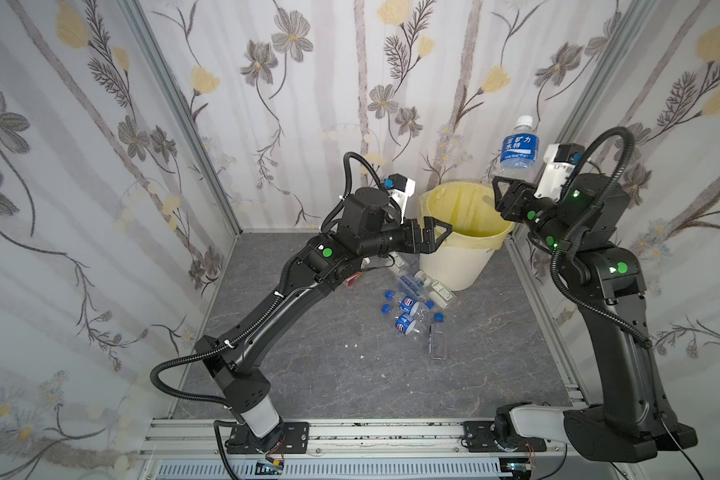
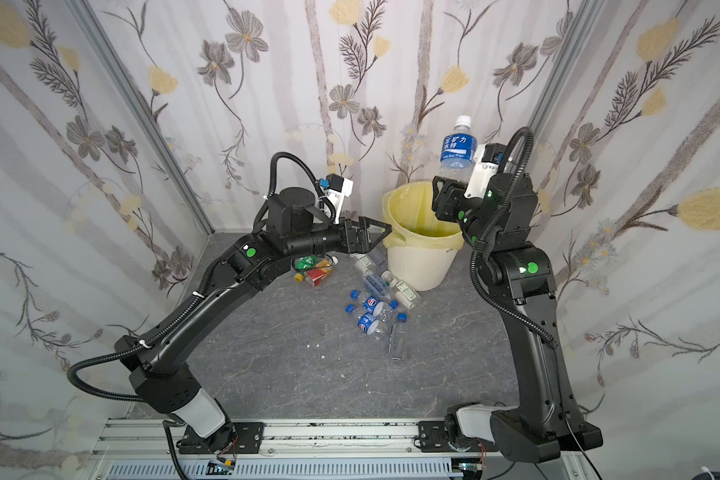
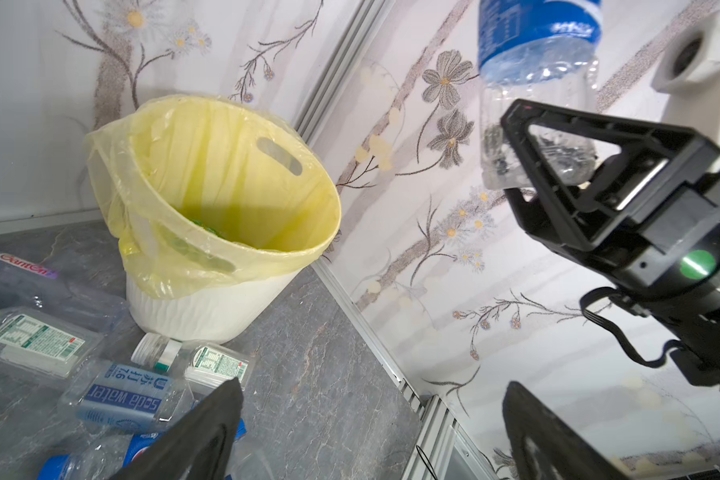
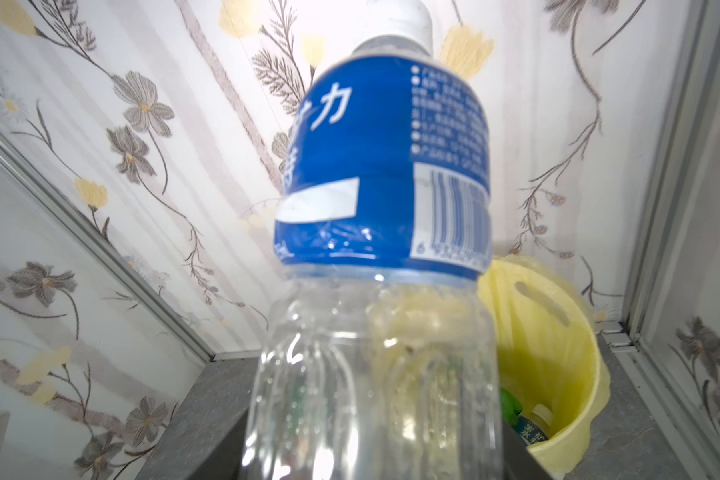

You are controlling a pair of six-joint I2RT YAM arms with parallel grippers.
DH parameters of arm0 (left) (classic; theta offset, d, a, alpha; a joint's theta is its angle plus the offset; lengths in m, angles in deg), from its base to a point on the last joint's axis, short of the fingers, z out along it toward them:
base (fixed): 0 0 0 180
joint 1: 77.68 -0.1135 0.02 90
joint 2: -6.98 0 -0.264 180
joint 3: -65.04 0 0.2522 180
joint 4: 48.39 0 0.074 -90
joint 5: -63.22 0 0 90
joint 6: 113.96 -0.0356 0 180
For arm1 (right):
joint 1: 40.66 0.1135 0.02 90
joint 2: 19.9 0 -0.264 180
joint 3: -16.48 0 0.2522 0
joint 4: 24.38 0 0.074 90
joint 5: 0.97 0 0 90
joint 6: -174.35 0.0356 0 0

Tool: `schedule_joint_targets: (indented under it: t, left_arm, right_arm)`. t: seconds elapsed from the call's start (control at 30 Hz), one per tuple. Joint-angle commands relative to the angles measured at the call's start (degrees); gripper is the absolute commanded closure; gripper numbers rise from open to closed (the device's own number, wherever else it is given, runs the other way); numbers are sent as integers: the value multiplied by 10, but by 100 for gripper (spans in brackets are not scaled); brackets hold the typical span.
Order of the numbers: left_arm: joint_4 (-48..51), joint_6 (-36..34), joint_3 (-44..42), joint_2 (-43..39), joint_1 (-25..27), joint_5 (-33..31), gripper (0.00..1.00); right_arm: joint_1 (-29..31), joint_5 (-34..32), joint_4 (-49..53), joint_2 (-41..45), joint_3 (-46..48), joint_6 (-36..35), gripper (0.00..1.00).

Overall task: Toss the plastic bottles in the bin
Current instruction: 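Release the blue-label bottle over the bin with the right gripper, then move both grippers back down over the bottles near the robot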

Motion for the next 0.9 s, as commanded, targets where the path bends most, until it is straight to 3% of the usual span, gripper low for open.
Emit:
schedule_joint_targets:
  t: [0.0, 0.17, 0.23, 0.4, 0.87]
  left_arm:
    - [-9, -10, 20, 10, 2, -14, 0]
    - [-8, -8, 20, 11, 5, -18, 0]
    - [-8, -7, 12, 8, 4, -23, 0]
    - [-8, -2, -14, -7, 4, -29, 0]
    - [-9, 4, -51, -16, 4, -36, 0]
  right_arm:
    - [-9, -37, -30, -2, -21, -33, 46]
    - [-18, -51, -34, -57, -20, -22, 45]
    - [-25, -49, -30, -121, -20, -16, 31]
    - [-35, -35, 97, -264, -156, 44, 2]
    - [-34, -41, 73, -227, -81, 38, 0]
